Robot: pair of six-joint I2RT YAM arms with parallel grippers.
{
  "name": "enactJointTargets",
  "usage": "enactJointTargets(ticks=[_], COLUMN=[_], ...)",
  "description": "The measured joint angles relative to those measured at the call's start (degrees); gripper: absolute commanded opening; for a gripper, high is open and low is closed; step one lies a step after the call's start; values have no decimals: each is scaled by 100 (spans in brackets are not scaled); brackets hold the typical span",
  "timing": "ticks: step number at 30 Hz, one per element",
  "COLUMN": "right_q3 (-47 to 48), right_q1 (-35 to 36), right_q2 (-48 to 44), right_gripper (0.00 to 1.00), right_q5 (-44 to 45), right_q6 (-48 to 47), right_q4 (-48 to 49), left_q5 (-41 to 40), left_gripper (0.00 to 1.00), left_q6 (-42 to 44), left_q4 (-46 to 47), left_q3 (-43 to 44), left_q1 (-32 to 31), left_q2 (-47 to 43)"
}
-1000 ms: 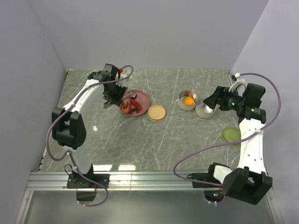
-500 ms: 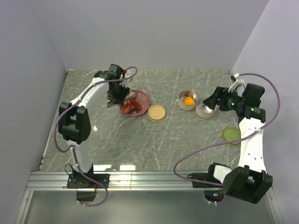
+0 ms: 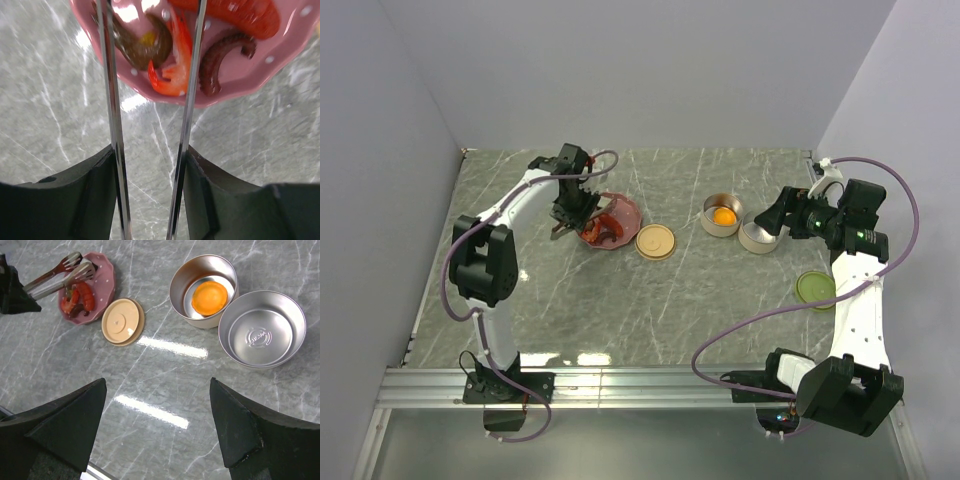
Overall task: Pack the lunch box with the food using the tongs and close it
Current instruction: Pick up the food using the clamp
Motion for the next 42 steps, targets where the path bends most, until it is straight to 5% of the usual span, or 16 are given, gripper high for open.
enactJointTargets(ticks=[15,42], right_q3=[-2,-2], right_q1=[2,2], right_q2=[0,-9], right_gripper=[90,90], right_q5=[17,28], right_q6=[-13,-15], right_q4=[-4,-9], left_q5=[-79,-55], left_gripper=[50,23], left_q6=[-122,304], left_q4=[37,-704], left_q3=[-365,1014], left_q1=[0,-22], left_q2=[-85,42])
